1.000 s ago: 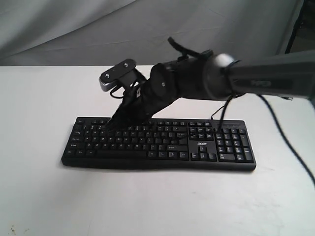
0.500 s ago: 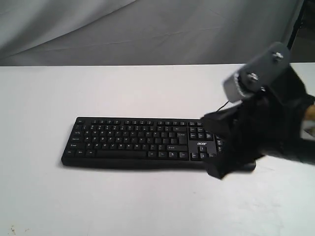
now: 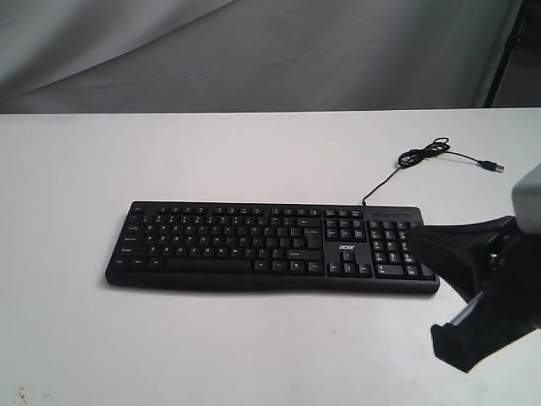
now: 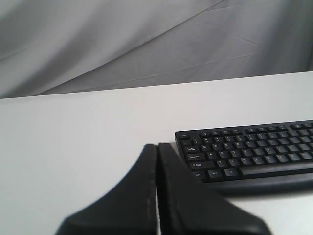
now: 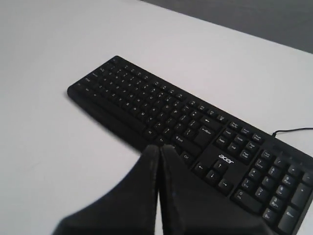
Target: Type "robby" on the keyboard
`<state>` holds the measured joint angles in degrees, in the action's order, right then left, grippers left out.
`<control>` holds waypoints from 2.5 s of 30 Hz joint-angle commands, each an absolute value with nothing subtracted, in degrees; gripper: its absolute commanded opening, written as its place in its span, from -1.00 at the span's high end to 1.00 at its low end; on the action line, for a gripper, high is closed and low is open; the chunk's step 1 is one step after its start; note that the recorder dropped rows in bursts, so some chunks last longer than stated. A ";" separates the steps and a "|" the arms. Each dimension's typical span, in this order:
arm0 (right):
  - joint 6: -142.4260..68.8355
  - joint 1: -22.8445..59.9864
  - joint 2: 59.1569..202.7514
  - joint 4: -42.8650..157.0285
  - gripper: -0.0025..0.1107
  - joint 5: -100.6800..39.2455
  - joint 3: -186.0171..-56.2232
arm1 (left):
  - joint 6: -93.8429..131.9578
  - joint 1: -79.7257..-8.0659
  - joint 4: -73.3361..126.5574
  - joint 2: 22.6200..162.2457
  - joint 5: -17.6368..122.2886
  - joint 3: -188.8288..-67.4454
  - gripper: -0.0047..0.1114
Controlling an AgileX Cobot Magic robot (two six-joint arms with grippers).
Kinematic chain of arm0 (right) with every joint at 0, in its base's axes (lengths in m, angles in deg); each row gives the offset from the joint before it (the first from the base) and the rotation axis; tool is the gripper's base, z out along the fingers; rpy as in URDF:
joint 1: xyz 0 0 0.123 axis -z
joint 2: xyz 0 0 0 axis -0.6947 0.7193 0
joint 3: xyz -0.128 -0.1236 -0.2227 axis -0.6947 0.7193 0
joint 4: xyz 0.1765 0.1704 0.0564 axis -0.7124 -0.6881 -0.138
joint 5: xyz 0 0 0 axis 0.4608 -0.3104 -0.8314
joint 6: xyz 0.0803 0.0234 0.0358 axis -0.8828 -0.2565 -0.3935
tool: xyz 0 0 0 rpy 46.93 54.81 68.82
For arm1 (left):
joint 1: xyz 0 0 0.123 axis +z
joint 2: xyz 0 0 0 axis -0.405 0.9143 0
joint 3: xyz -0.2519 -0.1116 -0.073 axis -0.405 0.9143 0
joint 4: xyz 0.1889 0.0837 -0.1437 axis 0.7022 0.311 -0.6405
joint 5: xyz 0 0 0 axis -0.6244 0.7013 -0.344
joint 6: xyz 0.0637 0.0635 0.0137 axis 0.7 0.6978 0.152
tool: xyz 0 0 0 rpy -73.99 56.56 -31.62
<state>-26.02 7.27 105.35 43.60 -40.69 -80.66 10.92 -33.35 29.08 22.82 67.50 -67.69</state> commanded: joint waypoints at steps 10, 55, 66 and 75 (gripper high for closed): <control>-26.38 31.87 73.07 42.72 0.96 -38.90 -65.20 | 10.76 -33.71 29.35 22.62 67.08 -67.45 0.92; -26.38 39.96 59.43 41.28 0.96 -49.41 -56.22 | 10.76 -33.71 29.35 22.62 67.08 -67.45 0.92; -26.38 39.96 59.43 41.28 0.96 -49.41 -56.22 | 10.76 -33.71 29.35 22.62 67.08 -67.45 0.92; -26.38 39.96 59.43 41.28 0.96 -49.41 -56.22 | 10.76 -33.71 29.35 22.62 67.08 -67.45 0.92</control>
